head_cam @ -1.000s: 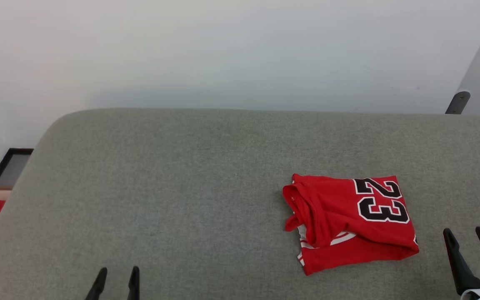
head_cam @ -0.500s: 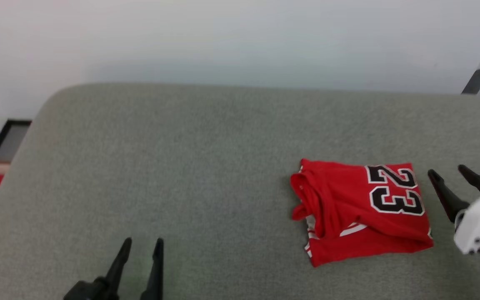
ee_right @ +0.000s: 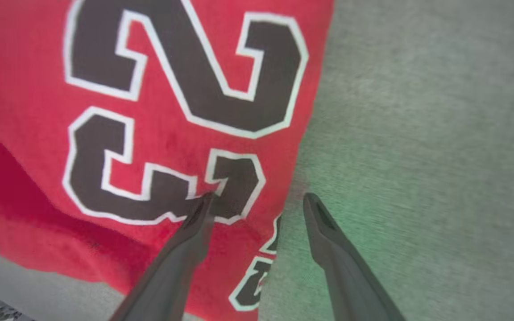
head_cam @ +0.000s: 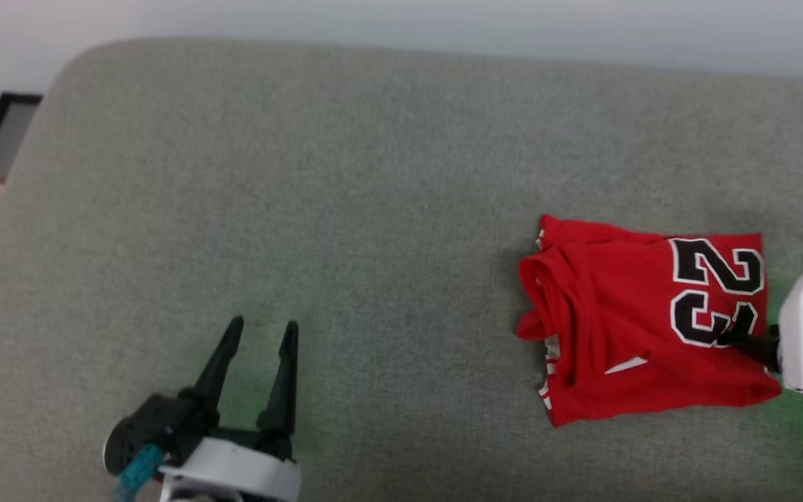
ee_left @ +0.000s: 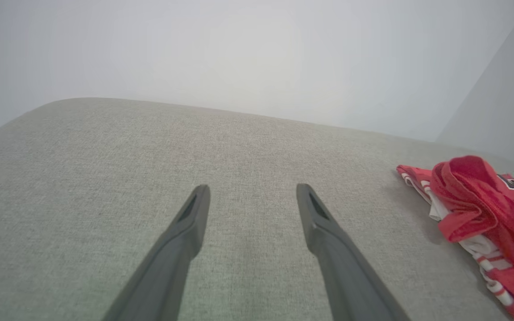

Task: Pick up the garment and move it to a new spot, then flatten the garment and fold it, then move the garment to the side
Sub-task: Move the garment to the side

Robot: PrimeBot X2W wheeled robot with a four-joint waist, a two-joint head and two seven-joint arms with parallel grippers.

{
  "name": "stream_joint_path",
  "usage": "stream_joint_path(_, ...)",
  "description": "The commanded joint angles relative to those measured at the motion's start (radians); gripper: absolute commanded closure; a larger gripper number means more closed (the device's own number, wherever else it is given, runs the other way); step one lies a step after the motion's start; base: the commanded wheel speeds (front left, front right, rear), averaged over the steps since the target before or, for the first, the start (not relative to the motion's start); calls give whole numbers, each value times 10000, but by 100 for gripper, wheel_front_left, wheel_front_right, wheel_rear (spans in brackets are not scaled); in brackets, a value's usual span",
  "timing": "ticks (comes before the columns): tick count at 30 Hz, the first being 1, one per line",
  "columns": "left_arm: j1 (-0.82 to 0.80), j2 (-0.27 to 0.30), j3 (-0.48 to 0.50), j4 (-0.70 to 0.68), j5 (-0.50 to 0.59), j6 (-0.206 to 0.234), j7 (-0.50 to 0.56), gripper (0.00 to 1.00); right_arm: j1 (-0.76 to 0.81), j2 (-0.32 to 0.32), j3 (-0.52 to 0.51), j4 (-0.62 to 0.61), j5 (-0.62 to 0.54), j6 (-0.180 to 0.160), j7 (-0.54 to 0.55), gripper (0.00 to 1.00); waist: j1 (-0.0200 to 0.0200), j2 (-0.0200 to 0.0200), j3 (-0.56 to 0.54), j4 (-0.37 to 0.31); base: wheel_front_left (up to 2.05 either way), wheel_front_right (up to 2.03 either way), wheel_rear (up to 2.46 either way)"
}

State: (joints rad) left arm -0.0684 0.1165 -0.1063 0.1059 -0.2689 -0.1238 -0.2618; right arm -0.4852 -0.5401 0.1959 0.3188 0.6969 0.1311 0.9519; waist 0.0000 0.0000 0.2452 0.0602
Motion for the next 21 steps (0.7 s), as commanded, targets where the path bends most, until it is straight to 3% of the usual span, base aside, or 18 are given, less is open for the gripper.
stream_joint_path(1,-165,6,-18,5,82,-38,-35,0,-61,7,109,42,67,-7,56,0,0,0,572,94,0,0,0)
stream_joint_path(4,-556,4,-151,114,235,-63,-25,0,-117,31,646,147,23,-7,57,0,0,0,790,59,0,0,0)
stream_joint_path(5,-675,3,-185,147,252,-71,-25,0,-137,87,728,204,82,-7,-87,21,0,0,834,32,0,0,0)
stream_joint_path(6,-774,6,-216,191,268,-71,-25,0,-171,163,779,267,81,-7,-277,58,0,0,854,-7,0,0,0)
stream_joint_path(7,-853,15,-258,219,274,-62,-25,0,-191,213,829,297,94,-7,-504,87,0,0,858,-51,0,0,0)
stream_joint_path(8,-936,20,-285,201,253,-67,-25,0,-199,250,854,358,115,-7,-727,100,0,0,844,-106,0,0,0)
stream_joint_path(13,-1051,339,-657,-320,-159,-73,-23,0,-122,230,544,538,519,-13,-1928,100,0,0,684,-631,0,0,0)
stream_joint_path(21,-1341,967,-1090,-590,-465,-72,-25,0,359,-365,-541,770,1303,-9,-3416,100,0,0,620,-1935,0,0,0)
